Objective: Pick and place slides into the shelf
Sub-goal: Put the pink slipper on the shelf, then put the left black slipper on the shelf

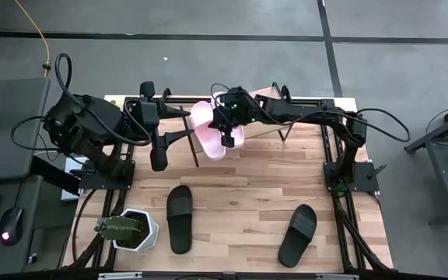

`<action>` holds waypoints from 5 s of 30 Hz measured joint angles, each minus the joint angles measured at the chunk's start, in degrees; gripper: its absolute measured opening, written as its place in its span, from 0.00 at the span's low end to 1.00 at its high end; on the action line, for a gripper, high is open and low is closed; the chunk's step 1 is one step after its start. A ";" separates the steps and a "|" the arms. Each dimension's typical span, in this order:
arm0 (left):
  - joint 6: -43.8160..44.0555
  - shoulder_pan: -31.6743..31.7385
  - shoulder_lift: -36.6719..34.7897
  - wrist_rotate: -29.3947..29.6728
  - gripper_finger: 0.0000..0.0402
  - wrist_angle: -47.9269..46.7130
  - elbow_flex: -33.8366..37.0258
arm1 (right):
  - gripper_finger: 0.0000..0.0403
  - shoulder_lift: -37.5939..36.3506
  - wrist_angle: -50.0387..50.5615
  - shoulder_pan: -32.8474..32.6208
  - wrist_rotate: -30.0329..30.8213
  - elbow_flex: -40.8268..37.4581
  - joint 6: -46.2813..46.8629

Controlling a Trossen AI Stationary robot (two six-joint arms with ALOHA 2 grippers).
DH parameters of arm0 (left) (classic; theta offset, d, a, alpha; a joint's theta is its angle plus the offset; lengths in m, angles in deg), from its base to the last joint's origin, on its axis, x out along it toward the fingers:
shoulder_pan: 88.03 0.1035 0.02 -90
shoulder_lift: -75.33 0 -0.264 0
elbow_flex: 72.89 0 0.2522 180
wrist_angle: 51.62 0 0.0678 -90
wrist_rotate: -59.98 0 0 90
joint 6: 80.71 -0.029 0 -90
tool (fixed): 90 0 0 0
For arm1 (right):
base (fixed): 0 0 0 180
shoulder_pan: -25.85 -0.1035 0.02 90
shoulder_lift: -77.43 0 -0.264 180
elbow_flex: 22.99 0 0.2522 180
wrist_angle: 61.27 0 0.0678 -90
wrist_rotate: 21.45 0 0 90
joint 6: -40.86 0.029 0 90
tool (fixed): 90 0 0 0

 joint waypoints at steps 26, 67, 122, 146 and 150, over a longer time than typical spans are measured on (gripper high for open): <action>0.02 0.00 0.00 -0.01 0.44 -0.02 0.00 | 0.00 1.13 -4.39 0.52 -0.86 0.00 0.26; -0.07 -0.01 0.04 -0.02 0.44 0.72 1.70 | 0.00 5.92 -10.52 0.17 -8.20 0.00 -0.14; -0.17 -0.01 0.90 -0.02 0.44 0.85 1.70 | 0.00 5.74 -13.39 -0.10 8.87 -0.02 3.15; 1.88 -0.02 0.77 0.48 0.44 -7.62 1.68 | 0.00 2.86 -3.49 -6.94 -8.34 -0.02 2.84; 3.27 -0.01 0.76 0.42 0.44 -10.07 1.68 | 0.00 0.45 -0.98 -9.04 -8.32 -0.02 2.87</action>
